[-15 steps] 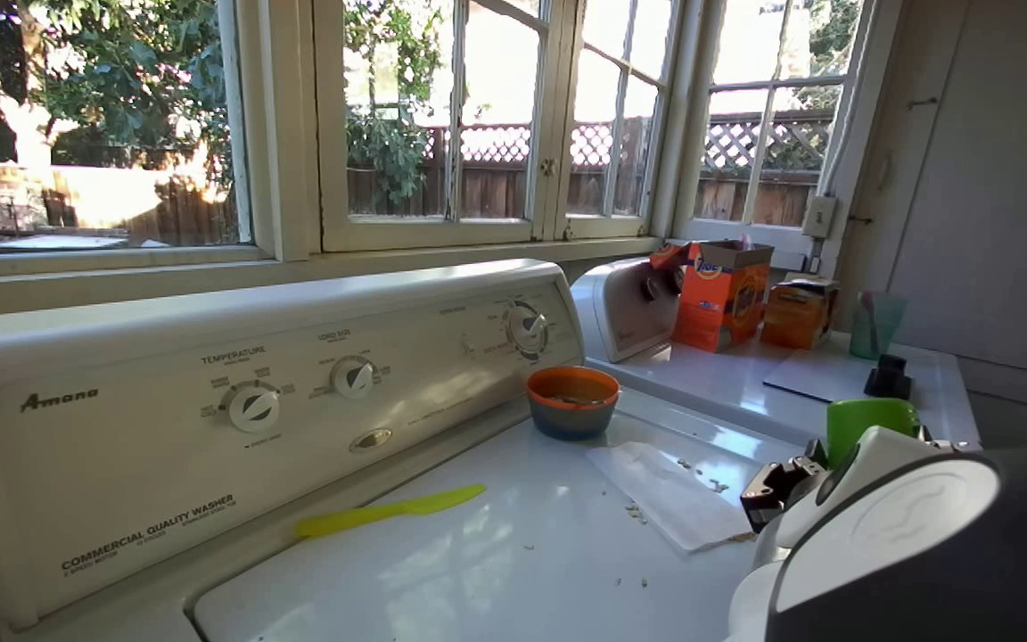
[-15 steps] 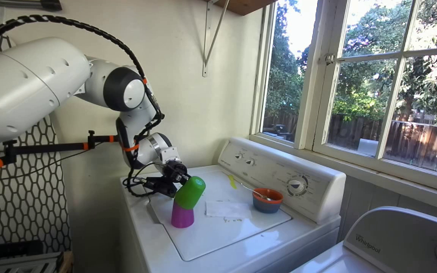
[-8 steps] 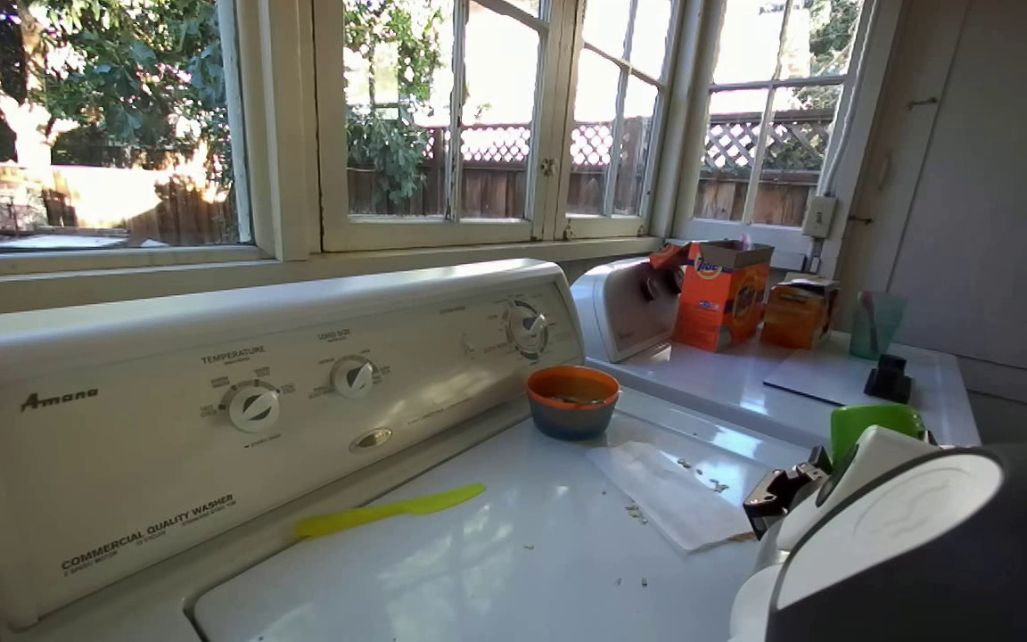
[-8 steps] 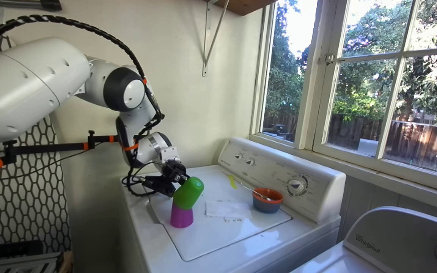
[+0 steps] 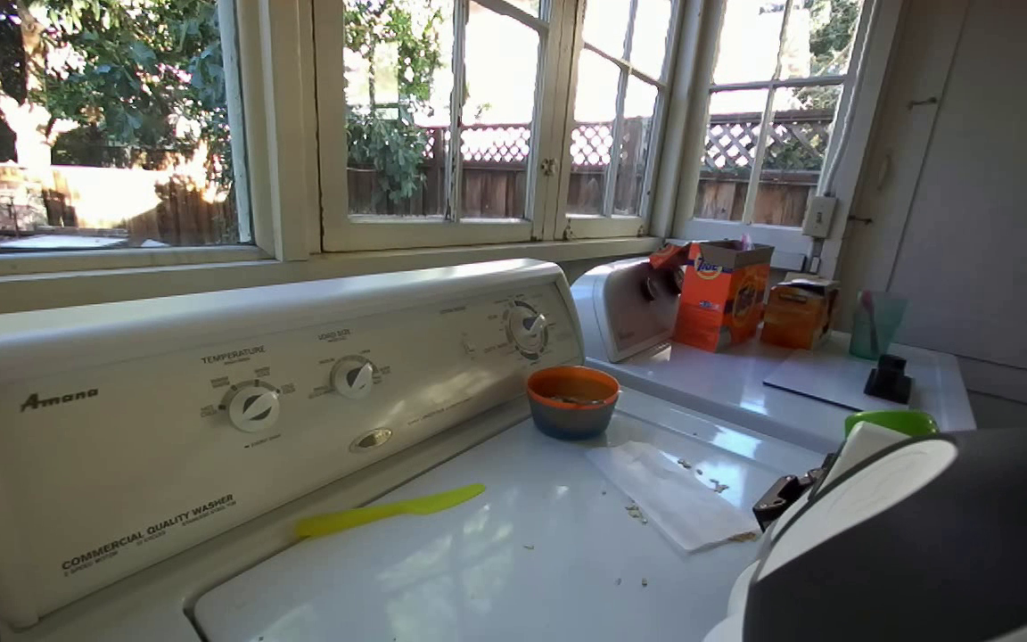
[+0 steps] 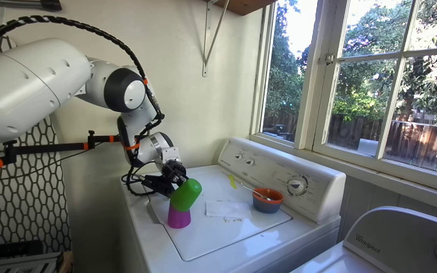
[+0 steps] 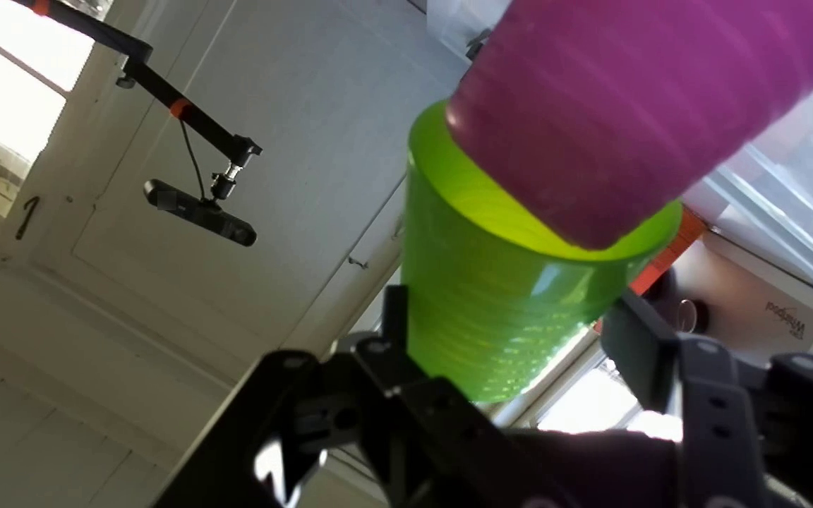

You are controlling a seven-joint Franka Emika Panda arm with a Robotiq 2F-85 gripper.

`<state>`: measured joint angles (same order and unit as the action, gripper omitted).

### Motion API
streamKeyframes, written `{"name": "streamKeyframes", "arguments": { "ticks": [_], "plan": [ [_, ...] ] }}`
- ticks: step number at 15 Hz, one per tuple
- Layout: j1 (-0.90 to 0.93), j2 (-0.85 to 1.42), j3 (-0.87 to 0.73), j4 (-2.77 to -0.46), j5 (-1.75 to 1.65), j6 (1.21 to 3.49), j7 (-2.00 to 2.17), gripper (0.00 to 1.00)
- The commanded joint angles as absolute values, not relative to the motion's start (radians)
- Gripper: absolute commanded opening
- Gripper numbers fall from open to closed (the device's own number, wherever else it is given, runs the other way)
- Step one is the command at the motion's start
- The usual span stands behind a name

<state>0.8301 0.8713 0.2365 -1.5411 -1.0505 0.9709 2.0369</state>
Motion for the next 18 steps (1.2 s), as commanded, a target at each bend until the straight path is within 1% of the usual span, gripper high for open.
{"name": "streamKeyframes", "arguments": {
  "ticks": [1, 12, 18],
  "plan": [
    [0.845, 0.922, 0.218, -1.494, -1.022, 0.923, 2.046, 0.45],
    [0.832, 0.894, 0.211, -1.488, -0.946, 0.893, 2.073, 0.45],
    [0.831, 0.874, 0.175, -1.479, -0.879, 0.821, 2.210, 0.45]
  ]
}}
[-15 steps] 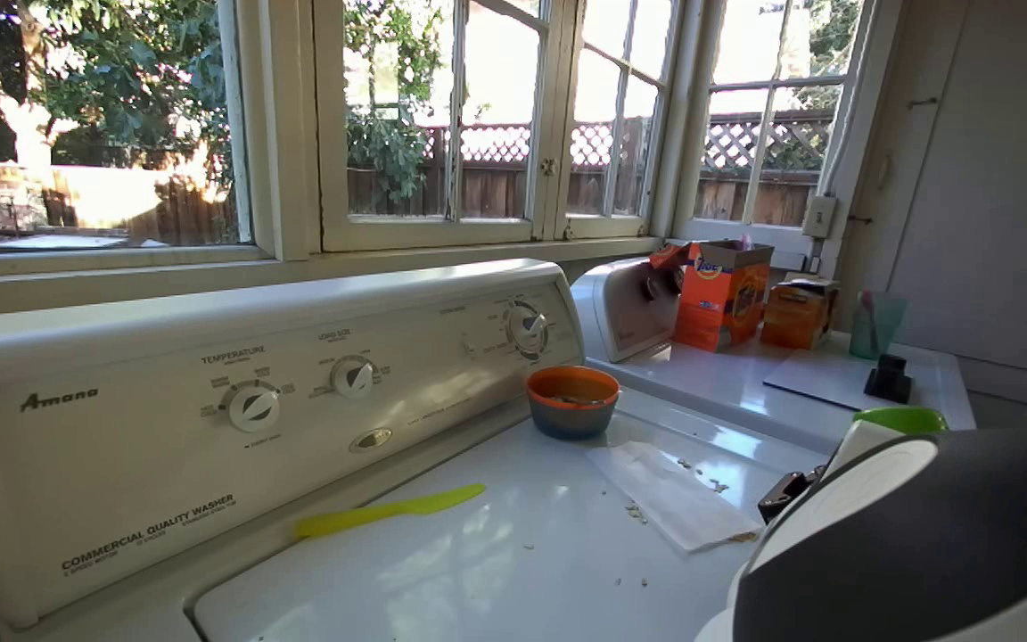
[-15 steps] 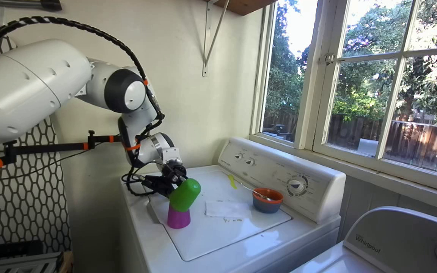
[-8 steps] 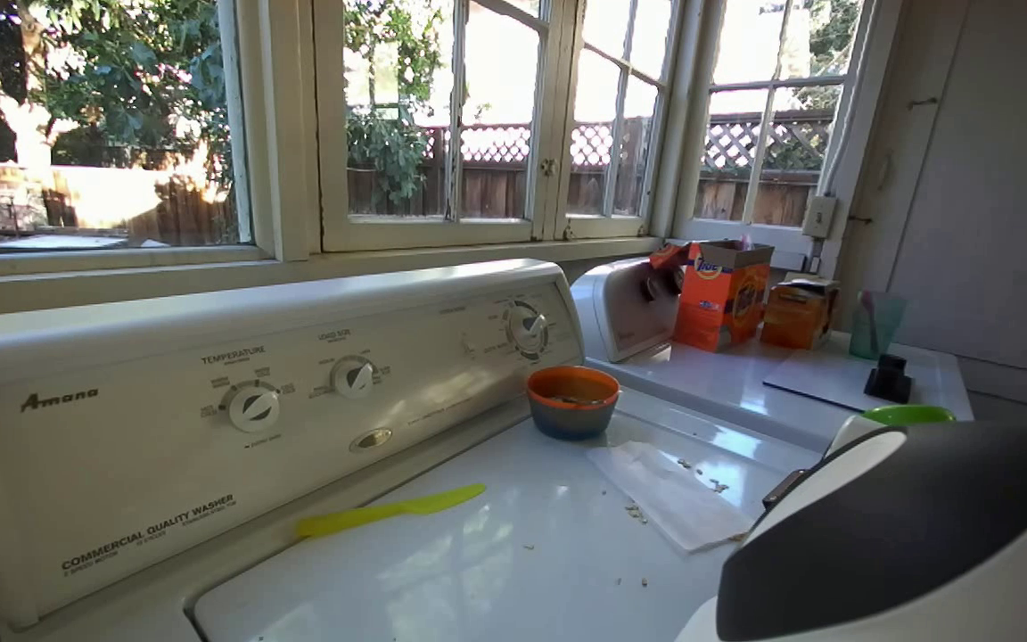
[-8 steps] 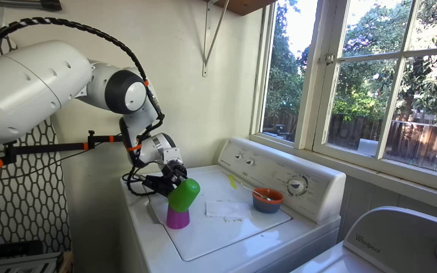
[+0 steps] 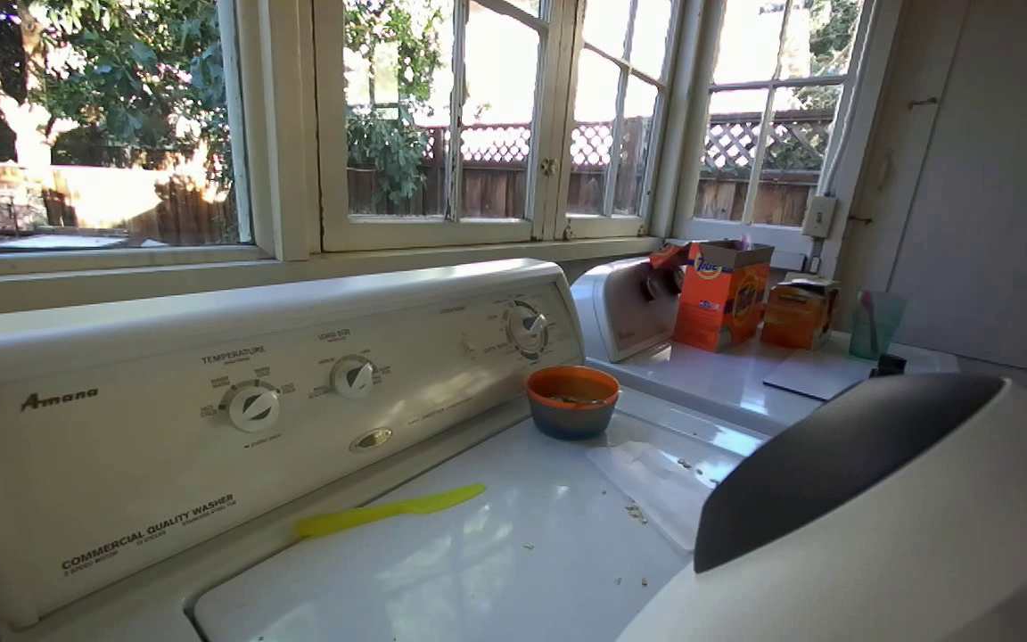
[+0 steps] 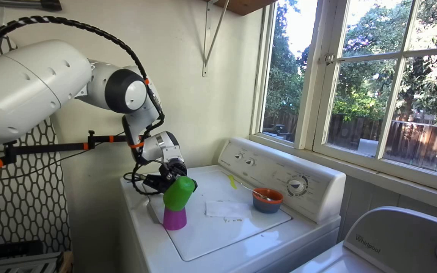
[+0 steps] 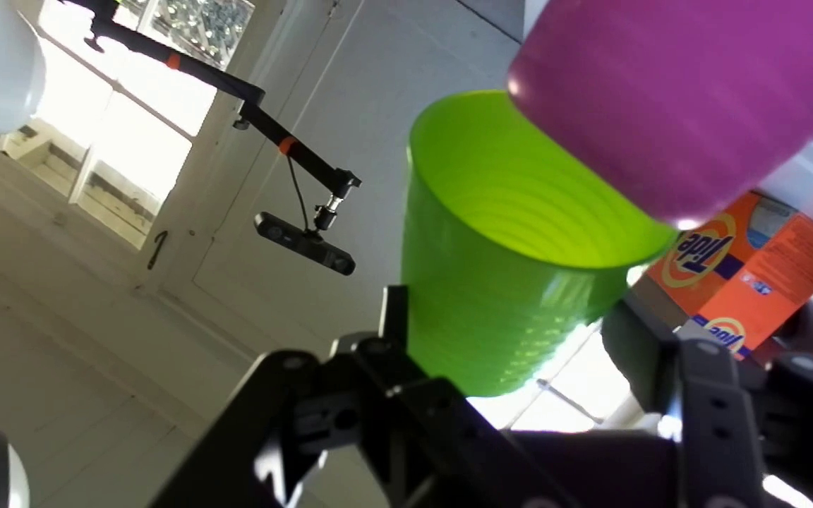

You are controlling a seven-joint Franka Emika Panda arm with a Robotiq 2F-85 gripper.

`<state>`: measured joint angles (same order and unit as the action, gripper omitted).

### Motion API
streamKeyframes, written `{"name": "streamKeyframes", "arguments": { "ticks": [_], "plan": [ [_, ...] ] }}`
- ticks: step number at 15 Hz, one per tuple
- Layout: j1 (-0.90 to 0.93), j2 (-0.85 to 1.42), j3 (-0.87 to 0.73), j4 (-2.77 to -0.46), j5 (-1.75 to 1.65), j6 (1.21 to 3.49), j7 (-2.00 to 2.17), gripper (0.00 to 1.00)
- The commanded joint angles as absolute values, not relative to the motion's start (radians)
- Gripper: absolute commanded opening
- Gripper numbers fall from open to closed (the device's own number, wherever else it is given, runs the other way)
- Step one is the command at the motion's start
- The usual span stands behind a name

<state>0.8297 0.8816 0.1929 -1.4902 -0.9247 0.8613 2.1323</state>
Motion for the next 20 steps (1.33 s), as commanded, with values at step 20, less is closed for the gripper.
{"name": "streamKeyframes", "arguments": {
  "ticks": [20],
  "plan": [
    [0.721, 0.560, 0.081, -1.687, -0.493, 0.931, 2.535, 0.45]
  ]
}}
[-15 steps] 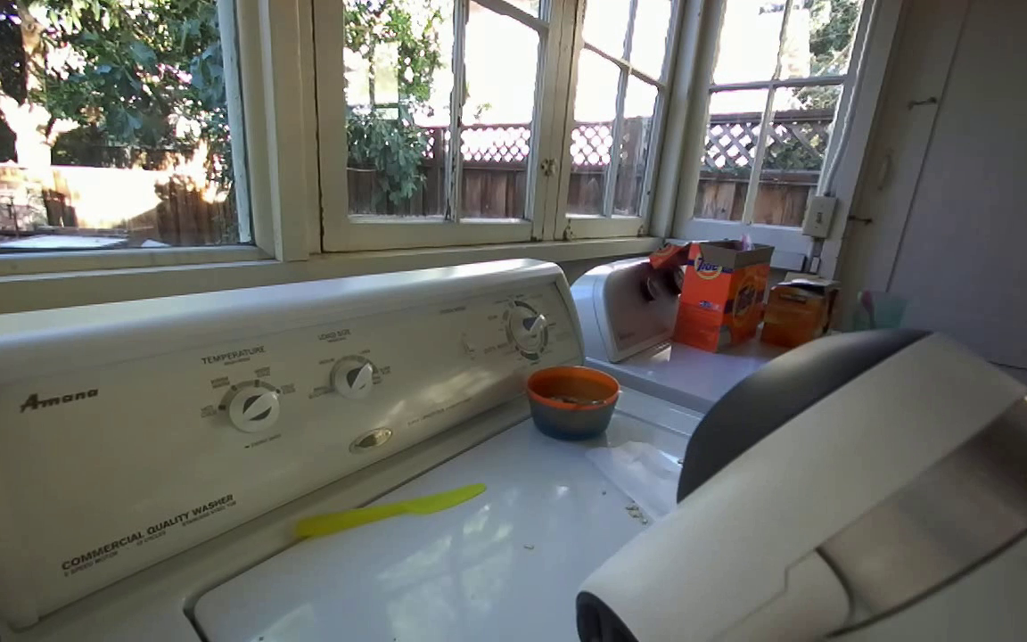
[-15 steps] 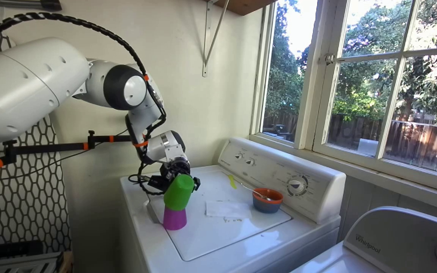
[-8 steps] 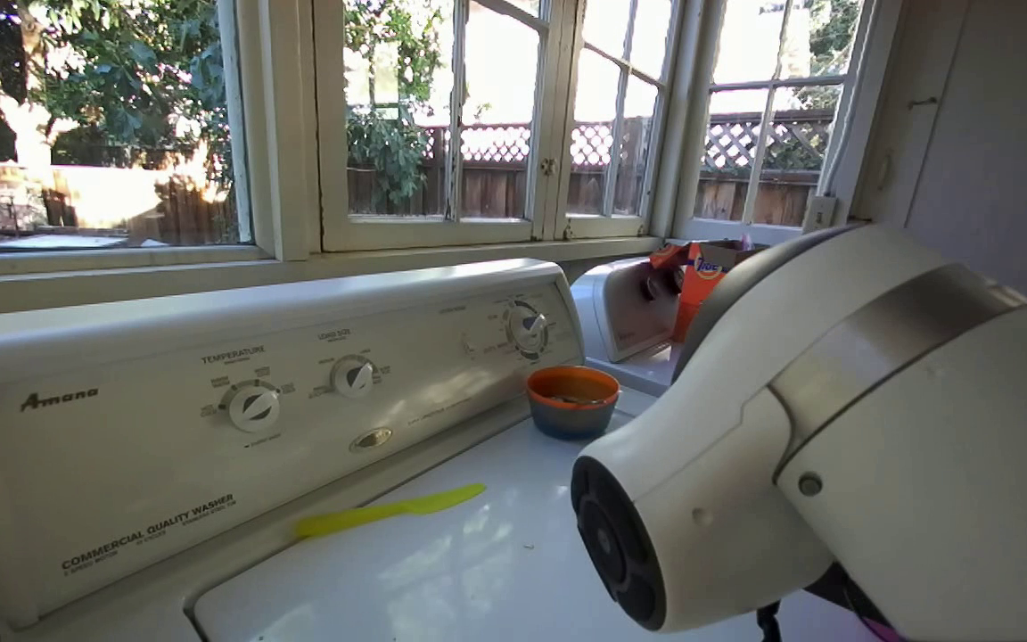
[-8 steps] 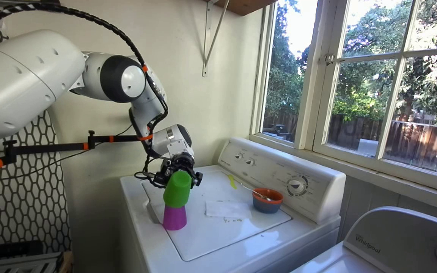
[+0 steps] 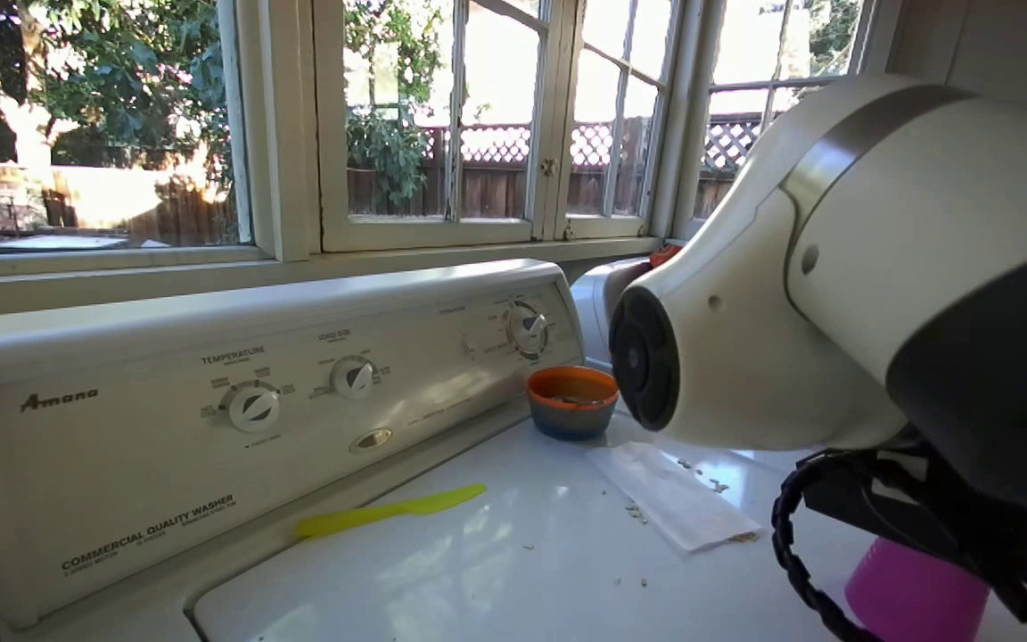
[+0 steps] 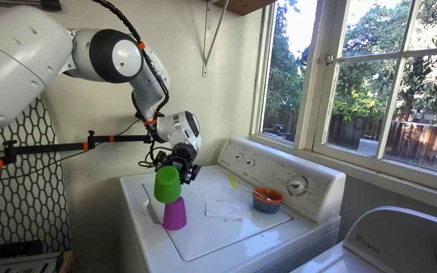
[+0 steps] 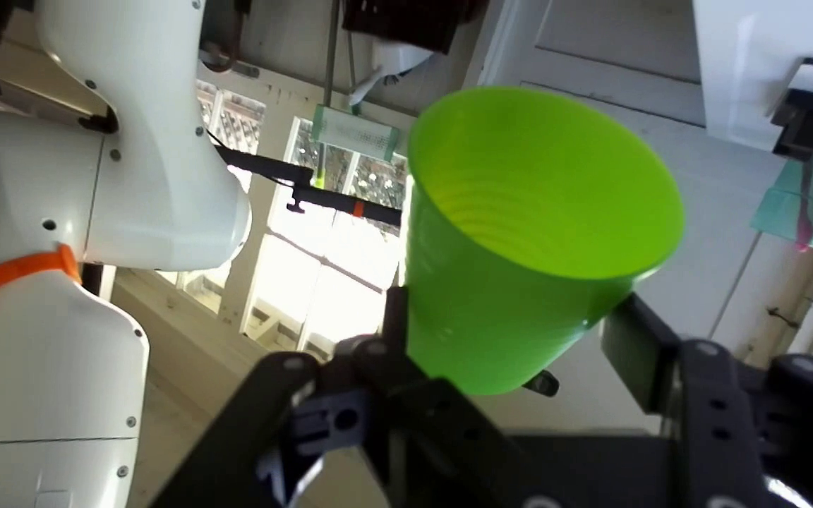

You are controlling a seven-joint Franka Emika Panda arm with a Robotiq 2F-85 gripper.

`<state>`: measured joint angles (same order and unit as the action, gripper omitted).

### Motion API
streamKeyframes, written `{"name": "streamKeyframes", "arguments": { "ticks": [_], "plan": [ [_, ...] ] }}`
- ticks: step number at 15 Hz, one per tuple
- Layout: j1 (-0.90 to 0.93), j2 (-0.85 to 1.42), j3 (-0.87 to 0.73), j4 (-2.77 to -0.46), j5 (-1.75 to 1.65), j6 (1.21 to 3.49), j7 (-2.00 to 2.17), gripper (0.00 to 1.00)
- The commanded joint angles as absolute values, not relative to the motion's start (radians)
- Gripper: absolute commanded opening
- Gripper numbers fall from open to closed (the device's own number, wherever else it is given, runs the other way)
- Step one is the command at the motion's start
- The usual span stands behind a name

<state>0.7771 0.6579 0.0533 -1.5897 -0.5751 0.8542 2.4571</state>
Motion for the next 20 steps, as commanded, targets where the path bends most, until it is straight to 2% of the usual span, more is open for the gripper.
{"name": "streamKeyframes", "arguments": {
  "ticks": [1, 11, 20],
  "plan": [
    [0.698, 0.531, 0.096, -1.711, -0.475, 0.963, 2.551, 0.45],
    [0.540, 0.271, 0.215, -1.950, -0.389, 1.229, 2.546, 0.45],
    [0.458, 0.185, 0.291, -2.095, -0.368, 1.528, 2.449, 0.45]
  ]
}}
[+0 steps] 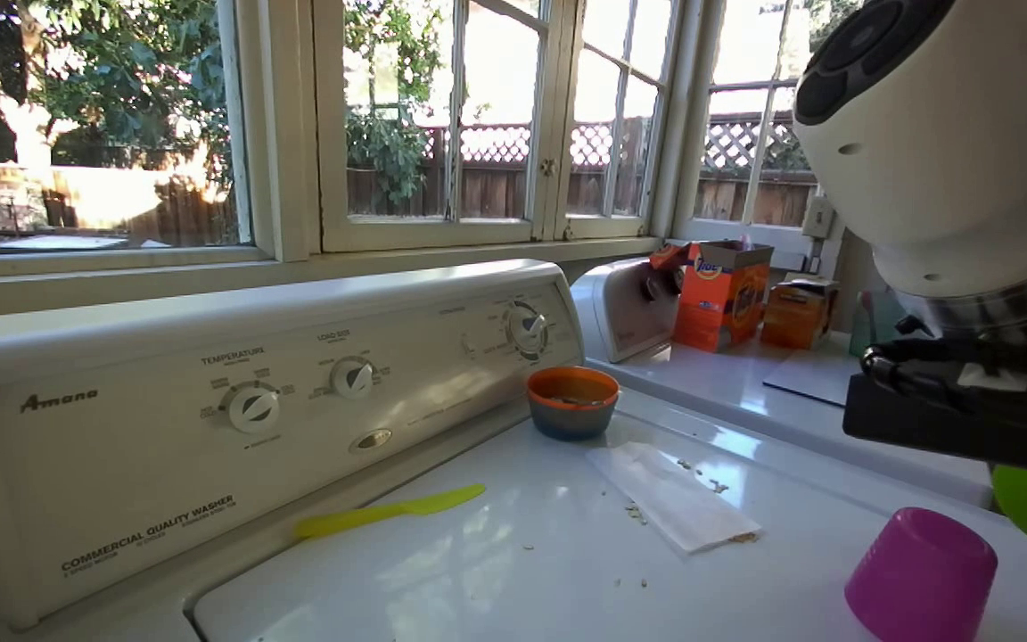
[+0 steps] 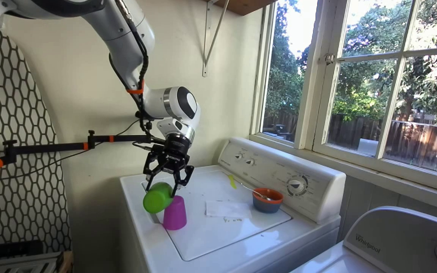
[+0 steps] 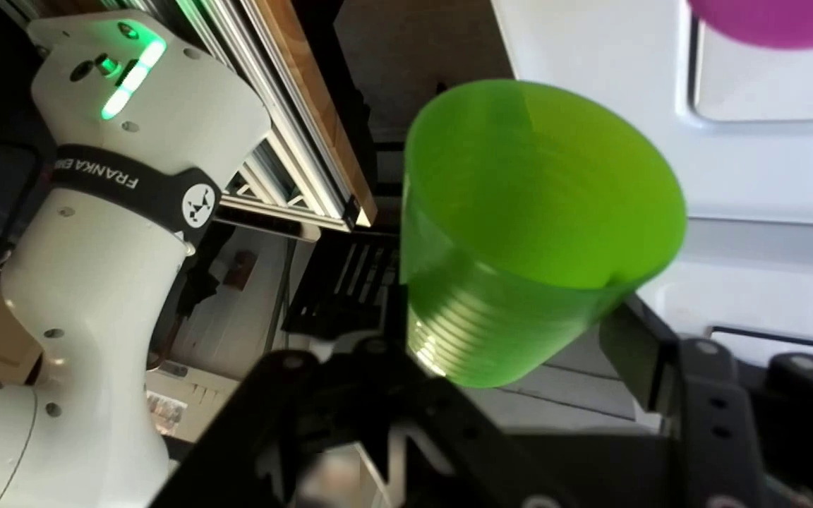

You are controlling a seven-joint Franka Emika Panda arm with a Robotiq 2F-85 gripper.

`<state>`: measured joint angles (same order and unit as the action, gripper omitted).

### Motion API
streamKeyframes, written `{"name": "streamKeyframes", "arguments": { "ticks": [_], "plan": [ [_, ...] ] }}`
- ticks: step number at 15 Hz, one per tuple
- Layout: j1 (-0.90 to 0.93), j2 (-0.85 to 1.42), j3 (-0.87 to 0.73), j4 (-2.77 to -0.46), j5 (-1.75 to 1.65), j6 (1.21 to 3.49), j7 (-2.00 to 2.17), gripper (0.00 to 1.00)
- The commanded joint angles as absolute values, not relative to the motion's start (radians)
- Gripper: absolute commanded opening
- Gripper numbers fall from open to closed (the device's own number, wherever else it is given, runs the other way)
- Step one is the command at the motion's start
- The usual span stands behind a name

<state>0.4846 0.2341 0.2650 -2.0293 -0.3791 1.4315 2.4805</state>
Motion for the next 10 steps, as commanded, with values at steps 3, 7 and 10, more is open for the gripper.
{"name": "streamKeyframes", "arguments": {
  "ticks": [3, 7, 10],
  "plan": [
    [0.449, 0.178, 0.300, -2.117, -0.360, 1.592, 2.404, 0.45],
    [0.444, 0.181, 0.305, -2.130, -0.361, 1.667, 2.350, 0.45],
    [0.441, 0.187, 0.305, -2.134, -0.358, 1.701, 2.316, 0.45]
  ]
}}
